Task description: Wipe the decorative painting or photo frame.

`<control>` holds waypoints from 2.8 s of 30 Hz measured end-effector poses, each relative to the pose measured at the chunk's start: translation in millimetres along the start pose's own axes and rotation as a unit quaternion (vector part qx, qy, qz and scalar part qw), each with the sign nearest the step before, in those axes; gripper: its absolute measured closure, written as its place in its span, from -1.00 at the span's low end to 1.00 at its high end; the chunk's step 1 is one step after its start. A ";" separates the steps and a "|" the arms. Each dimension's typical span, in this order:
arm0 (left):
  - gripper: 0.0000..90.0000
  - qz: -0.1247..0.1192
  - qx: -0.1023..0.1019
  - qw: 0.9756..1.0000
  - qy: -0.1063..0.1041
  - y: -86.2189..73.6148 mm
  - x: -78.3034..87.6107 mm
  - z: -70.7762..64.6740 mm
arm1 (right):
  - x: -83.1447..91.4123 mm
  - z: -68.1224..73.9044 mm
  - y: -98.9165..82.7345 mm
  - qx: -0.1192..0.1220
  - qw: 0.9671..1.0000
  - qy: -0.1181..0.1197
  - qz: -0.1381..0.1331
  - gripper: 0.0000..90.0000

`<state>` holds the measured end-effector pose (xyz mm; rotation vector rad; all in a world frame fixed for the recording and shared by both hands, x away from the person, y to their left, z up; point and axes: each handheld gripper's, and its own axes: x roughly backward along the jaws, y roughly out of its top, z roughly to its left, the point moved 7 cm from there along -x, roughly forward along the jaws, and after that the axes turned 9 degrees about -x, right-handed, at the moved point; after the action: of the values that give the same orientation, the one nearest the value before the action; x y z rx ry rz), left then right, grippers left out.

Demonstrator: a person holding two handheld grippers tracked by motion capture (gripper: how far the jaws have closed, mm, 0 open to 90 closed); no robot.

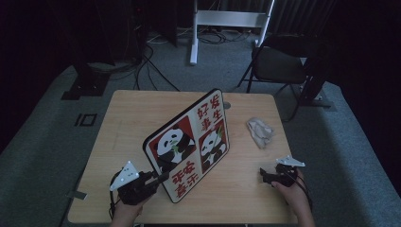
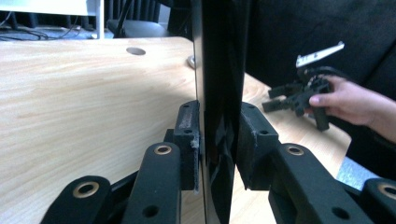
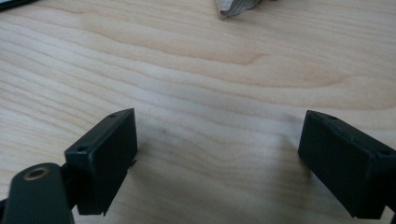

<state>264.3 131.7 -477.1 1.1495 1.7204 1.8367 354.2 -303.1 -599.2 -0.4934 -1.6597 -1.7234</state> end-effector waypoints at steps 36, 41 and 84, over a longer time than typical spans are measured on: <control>0.75 0.022 0.019 1.000 -0.007 -29.0 -9.6 -3.7 | -44.9 8.1 134.0 0.034 0.995 0.047 -0.083 -0.74; 0.75 0.022 0.018 1.000 -0.007 -29.0 -9.3 -3.7 | -59.7 2.6 143.0 0.035 0.995 0.041 -0.086 -0.71; 0.75 0.015 0.015 1.000 -0.010 -30.0 -8.7 -2.1 | -90.1 -7.2 112.3 0.015 1.000 0.010 0.020 0.81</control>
<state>260.3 129.4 -508.0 1.2075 1.7334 1.8167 496.2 -285.6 -581.6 -0.4906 -1.6489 -1.6680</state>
